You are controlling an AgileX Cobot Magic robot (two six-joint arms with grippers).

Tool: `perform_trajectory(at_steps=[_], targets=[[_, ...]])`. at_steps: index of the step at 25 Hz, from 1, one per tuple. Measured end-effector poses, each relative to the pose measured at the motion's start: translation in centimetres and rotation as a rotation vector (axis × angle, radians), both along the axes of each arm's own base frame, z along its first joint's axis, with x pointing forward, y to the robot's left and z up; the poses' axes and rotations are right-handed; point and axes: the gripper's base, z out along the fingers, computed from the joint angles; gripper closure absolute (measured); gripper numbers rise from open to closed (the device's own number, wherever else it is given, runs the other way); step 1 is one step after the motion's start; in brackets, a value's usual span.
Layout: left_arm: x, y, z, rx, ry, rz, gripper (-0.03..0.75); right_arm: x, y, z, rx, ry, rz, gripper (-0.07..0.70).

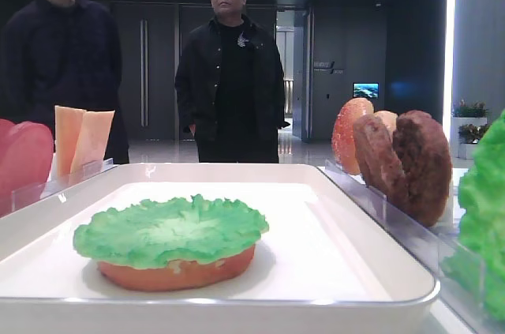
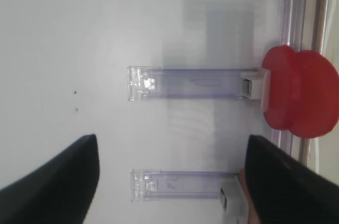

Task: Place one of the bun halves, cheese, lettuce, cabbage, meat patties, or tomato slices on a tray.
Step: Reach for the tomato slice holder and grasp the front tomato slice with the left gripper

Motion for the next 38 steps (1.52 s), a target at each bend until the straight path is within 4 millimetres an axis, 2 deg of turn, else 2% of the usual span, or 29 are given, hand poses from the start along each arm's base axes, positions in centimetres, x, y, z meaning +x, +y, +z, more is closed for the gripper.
perform_trajectory(at_steps=[14, 20, 30, 34, 38], targets=[[1.6, -0.1, -1.6, 0.054, 0.023, -0.005, 0.055, 0.0, 0.0, 0.0, 0.000, 0.000, 0.000, 0.216], [1.6, -2.9, -1.6, 0.053, 0.013, -0.020, 0.055, 0.0, 0.0, 0.0, 0.000, 0.000, 0.000, 0.216], [0.7, -9.4, -1.6, 0.006, -0.024, -0.048, 0.069, 0.0, 0.0, 0.0, 0.000, 0.000, 0.000, 0.216], [0.2, -11.3, -1.5, -0.015, -0.040, -0.049, 0.090, 0.0, 0.0, 0.0, 0.000, 0.000, 0.000, 0.216], [-0.1, -12.3, -1.6, -0.027, -0.044, -0.042, 0.095, 0.0, 0.0, 0.0, 0.000, 0.000, 0.000, 0.216]])
